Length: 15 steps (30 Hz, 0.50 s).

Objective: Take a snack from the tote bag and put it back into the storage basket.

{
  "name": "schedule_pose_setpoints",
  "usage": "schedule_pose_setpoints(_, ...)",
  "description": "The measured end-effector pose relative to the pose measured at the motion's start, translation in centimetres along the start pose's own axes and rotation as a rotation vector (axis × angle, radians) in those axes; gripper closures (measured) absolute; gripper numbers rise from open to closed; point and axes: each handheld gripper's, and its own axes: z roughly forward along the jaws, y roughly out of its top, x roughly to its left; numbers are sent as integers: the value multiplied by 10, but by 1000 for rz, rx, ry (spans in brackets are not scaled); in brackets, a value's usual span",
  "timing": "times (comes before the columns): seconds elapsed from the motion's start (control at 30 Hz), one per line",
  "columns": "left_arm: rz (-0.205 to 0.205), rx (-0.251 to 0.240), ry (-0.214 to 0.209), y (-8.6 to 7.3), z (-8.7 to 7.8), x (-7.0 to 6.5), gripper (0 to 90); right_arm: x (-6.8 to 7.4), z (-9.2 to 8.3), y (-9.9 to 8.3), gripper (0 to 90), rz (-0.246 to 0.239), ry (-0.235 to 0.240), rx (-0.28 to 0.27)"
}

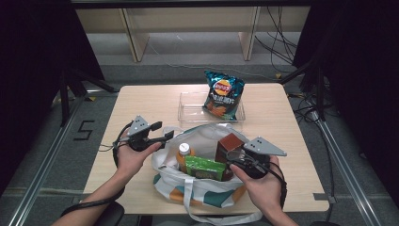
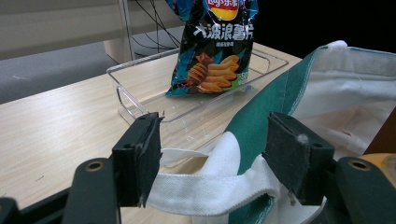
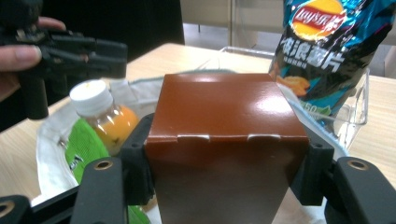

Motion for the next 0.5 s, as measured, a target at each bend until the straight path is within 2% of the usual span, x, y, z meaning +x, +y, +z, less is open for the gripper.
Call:
schedule_pose_setpoints(0.1,0,0,0,0,0,0,356,-2,-2,4,390,-20,8,-25)
schedule_pose_setpoints(0.13,0,0,0,0,0,0,356,0,-4,5,390,-5,2,-27)
schedule_pose_setpoints(0.17,0,0,0,0,0,0,356,-2,-5,7,390,-22,0,-27)
schedule_pose_setpoints(0.2,0,0,1,0,0,0,356,-1,-7,9,390,-7,3,-26)
schedule_pose_setpoints(0.23,1,0,1,0,0,0,356,-2,-6,10,390,-19,3,-41)
schedule_pose_setpoints(0.27,0,0,1,0,0,0,356,-1,-9,11,390,-6,-6,-26)
schedule_pose_setpoints(0.3,0,-1,1,0,0,0,356,-1,-8,12,390,-16,5,-44)
schedule_pose_setpoints(0.33,0,-1,0,0,0,0,356,0,-10,14,390,9,-1,-29)
schedule_pose_setpoints(0.37,0,0,0,0,0,0,356,-1,-9,15,390,-15,6,-44)
schedule_pose_setpoints(0.4,0,1,0,0,0,0,356,1,-10,16,390,23,10,-35)
schedule_pose_setpoints(0.43,-1,0,1,0,0,0,356,-1,-9,18,390,-13,-1,-43)
schedule_pose_setpoints(0.47,-1,0,1,0,0,0,356,1,-10,19,390,16,5,-39)
schedule_pose_setpoints(0.5,0,-1,1,0,0,0,356,-1,-9,21,390,-21,1,-61)
